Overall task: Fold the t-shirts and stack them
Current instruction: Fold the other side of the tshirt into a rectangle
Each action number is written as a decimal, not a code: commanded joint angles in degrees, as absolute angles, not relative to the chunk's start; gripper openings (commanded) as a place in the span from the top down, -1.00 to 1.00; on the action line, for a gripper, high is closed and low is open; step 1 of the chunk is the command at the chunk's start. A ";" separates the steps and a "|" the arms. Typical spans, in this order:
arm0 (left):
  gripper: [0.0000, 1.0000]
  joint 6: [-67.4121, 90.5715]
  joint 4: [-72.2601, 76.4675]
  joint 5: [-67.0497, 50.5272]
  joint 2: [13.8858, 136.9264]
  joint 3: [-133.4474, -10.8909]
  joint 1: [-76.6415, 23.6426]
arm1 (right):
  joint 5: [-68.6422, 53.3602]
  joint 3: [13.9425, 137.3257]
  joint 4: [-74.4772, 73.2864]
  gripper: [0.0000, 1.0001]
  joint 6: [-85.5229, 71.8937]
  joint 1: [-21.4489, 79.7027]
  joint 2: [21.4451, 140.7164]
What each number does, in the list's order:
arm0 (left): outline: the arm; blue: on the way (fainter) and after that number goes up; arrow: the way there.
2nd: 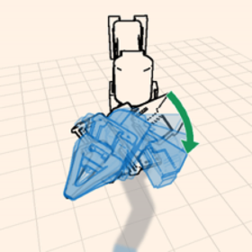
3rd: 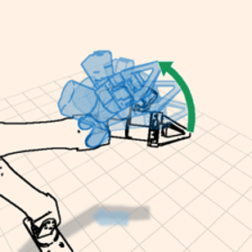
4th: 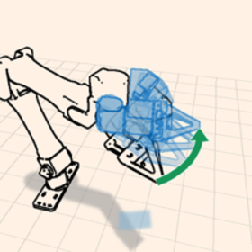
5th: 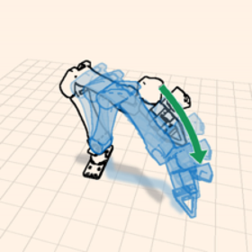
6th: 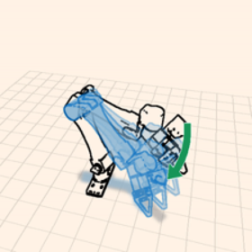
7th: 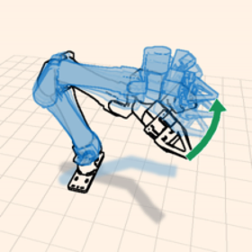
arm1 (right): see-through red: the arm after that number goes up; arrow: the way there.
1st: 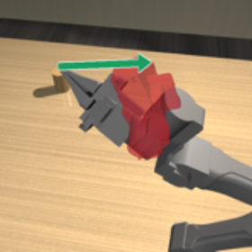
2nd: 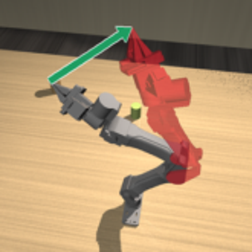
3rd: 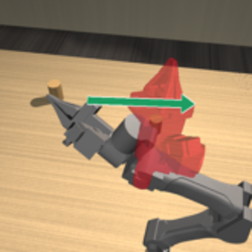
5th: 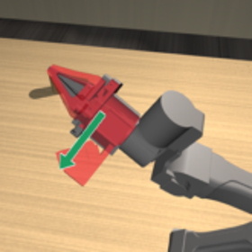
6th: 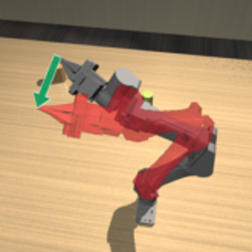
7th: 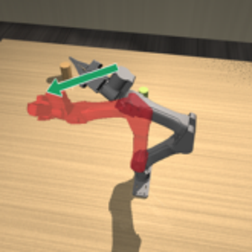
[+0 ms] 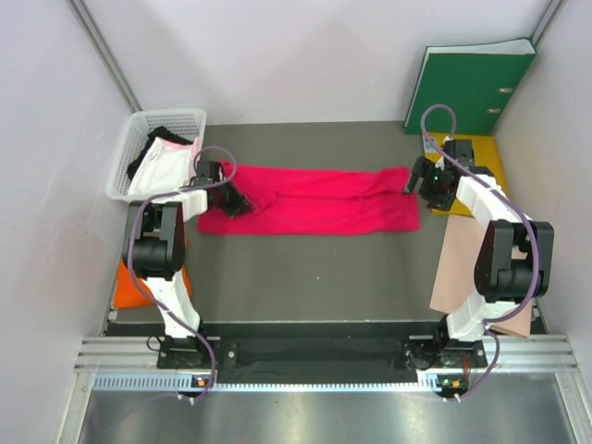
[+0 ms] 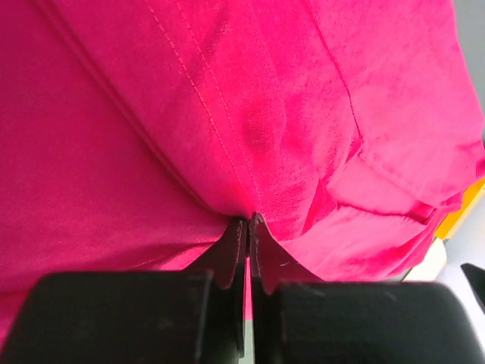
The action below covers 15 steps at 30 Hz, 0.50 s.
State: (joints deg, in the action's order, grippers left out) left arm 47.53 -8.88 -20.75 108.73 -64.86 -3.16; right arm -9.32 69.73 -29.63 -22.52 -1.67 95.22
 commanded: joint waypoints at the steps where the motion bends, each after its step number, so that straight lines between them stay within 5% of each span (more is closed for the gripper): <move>1: 1.00 47.20 -7.03 -21.45 108.55 -67.94 -3.43 | -9.41 70.58 -29.27 -0.74 -21.71 -1.14 94.39; 15: 1.00 48.51 -9.06 -18.02 108.27 -81.56 -3.43 | -9.14 69.00 -28.92 -0.74 -21.45 -1.14 94.22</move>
